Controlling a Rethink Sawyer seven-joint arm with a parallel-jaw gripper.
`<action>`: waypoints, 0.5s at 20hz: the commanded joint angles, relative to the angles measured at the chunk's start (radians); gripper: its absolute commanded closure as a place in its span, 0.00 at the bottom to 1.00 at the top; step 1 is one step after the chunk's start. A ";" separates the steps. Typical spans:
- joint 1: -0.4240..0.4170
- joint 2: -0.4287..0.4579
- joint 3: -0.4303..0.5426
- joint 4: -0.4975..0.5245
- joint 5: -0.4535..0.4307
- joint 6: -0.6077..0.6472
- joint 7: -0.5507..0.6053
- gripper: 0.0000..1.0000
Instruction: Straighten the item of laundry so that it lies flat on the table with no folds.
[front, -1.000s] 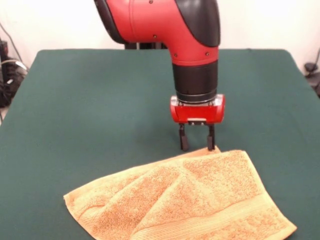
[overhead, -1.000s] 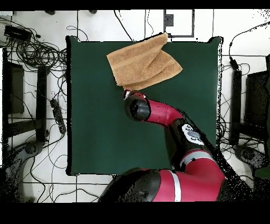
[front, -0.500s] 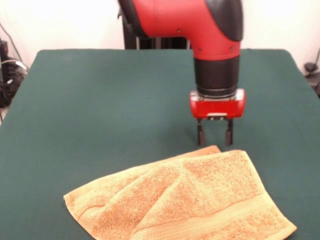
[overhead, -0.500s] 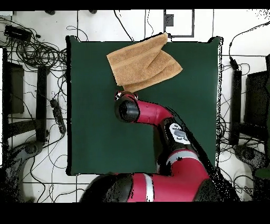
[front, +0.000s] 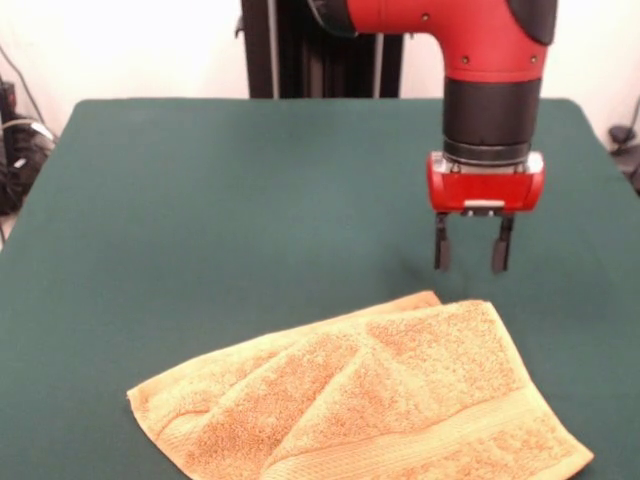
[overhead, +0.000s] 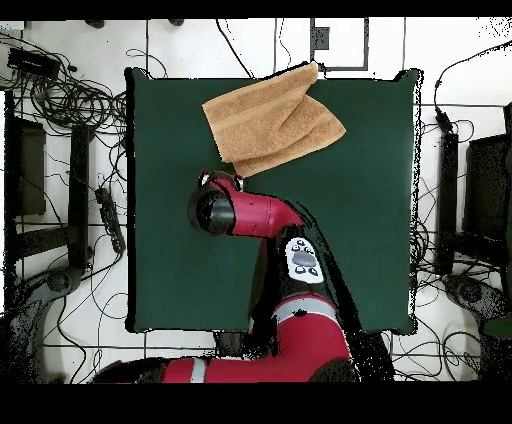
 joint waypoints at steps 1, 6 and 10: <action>0.090 0.135 -0.139 -0.040 0.164 -0.097 0.341 0.00; 0.024 0.147 -0.117 -0.066 0.139 -0.107 0.229 0.00; -0.019 0.166 -0.068 -0.105 0.120 -0.094 0.178 0.00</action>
